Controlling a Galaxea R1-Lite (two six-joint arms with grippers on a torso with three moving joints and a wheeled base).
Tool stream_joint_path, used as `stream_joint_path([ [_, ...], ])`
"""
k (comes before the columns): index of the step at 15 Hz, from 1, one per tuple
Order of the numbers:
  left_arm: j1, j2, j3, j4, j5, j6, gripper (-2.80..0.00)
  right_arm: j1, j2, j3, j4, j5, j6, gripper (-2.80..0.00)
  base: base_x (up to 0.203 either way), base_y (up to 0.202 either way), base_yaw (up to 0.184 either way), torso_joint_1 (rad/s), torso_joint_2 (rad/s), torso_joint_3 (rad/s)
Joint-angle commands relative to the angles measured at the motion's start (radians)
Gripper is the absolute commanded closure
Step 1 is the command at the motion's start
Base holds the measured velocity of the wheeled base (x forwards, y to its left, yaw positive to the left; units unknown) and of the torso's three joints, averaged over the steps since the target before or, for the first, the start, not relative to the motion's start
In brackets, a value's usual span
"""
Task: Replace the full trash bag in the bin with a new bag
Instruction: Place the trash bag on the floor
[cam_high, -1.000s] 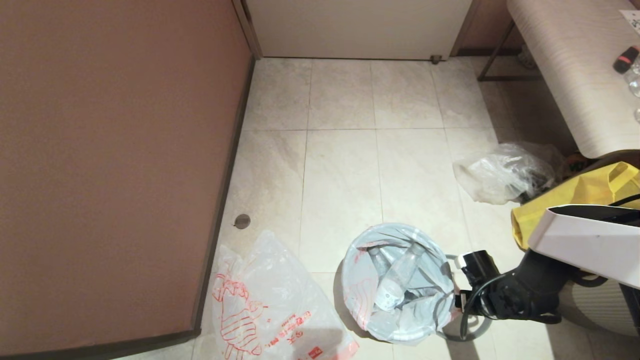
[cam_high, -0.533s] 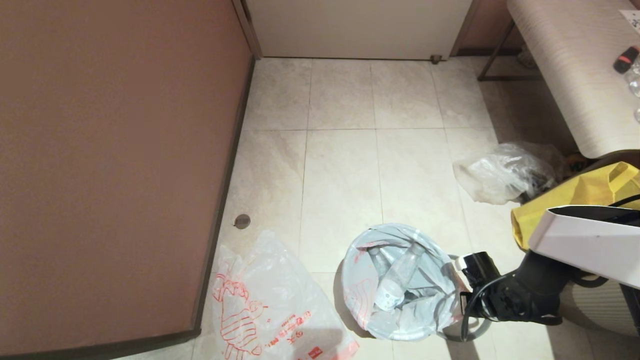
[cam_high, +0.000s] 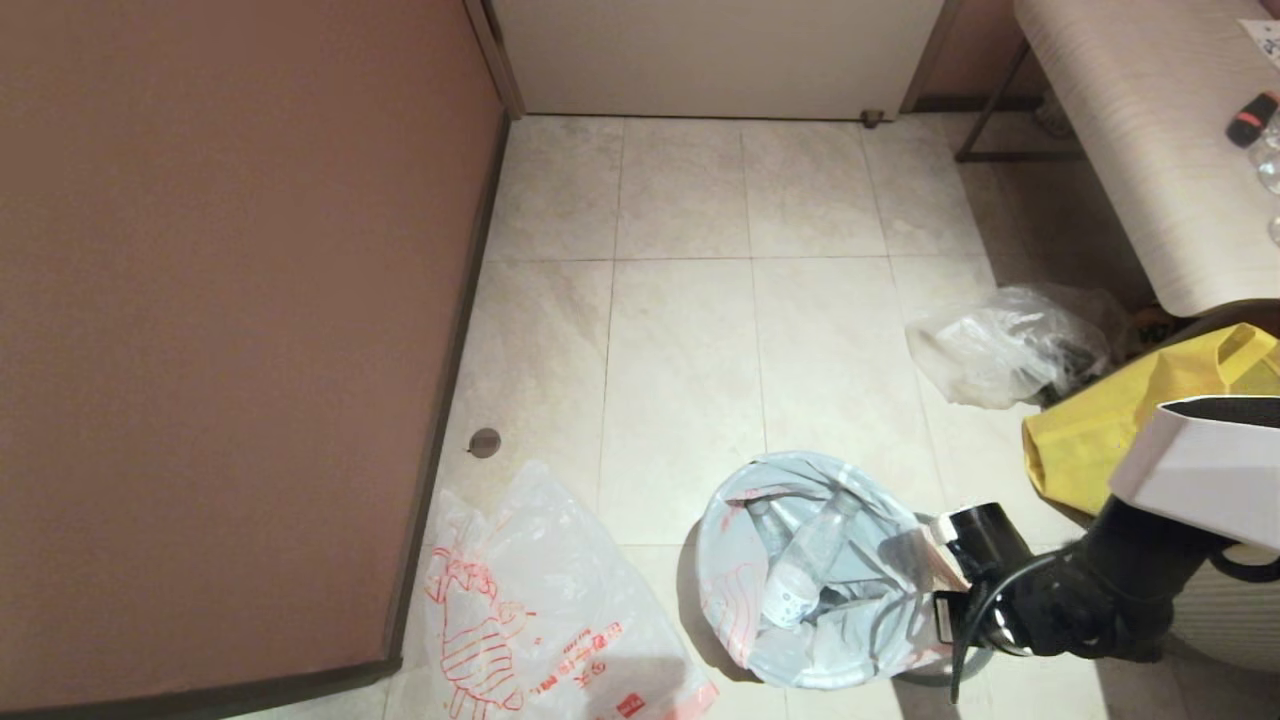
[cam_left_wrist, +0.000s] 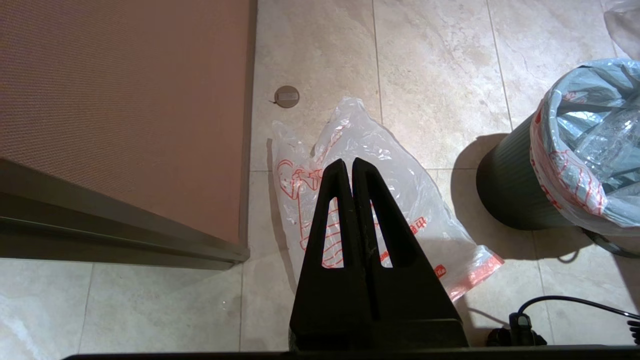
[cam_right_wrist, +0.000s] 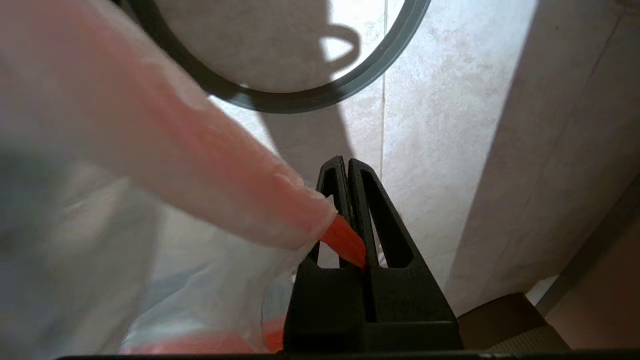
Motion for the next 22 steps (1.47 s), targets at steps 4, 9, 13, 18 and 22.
stream_joint_path([
  [4,0.001,0.000,0.000,0.000,0.000,-0.001,0.00,0.013,-0.226,0.017,0.130,0.073,0.010,0.00,0.000,0.000,0.000,0.000,0.00,0.000],
  [9,0.001,0.000,0.000,0.000,0.000,-0.001,0.00,0.086,-0.391,0.004,0.248,0.156,0.042,0.00,0.000,0.000,0.000,0.000,0.00,0.000],
  [13,0.001,0.000,0.000,0.000,0.000,-0.001,0.00,0.152,-0.517,0.001,0.337,0.158,0.044,0.00,0.000,0.000,0.000,0.000,0.00,0.000],
  [18,0.001,0.000,0.000,0.000,0.000,-0.001,0.00,0.194,-0.523,0.008,0.346,0.228,0.047,0.00,0.000,0.000,0.000,0.000,0.00,0.000],
  [22,0.001,0.000,0.000,0.000,0.000,-0.001,0.00,0.205,-0.465,-0.025,0.341,0.348,0.044,0.00,0.000,0.000,0.000,0.000,0.00,0.000],
])
